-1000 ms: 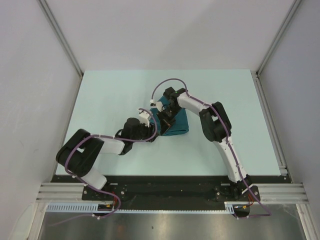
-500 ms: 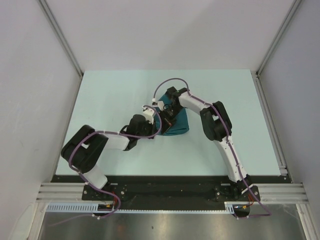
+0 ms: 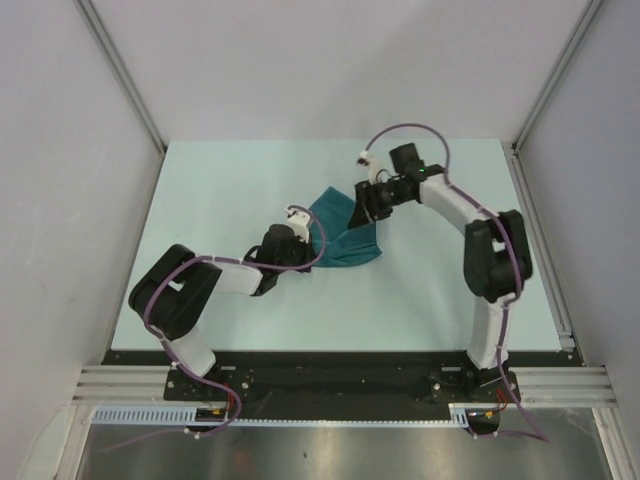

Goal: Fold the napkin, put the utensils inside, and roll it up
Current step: Roll the napkin with the utensil

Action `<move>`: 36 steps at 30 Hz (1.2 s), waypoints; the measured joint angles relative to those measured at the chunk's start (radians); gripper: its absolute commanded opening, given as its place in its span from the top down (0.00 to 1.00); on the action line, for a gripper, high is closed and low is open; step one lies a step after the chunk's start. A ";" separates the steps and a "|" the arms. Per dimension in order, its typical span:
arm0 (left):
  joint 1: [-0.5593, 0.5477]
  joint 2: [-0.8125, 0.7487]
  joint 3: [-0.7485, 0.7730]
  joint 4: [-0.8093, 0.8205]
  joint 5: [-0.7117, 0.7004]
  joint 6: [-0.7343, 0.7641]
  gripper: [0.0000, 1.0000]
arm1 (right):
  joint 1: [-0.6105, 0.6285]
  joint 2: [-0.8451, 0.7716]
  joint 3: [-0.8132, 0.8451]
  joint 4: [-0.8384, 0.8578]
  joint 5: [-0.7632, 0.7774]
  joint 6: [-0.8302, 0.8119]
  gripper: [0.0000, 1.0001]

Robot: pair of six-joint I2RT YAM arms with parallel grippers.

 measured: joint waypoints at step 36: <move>0.009 0.023 0.110 -0.182 0.026 -0.078 0.90 | 0.006 -0.285 -0.450 0.236 0.083 0.235 0.47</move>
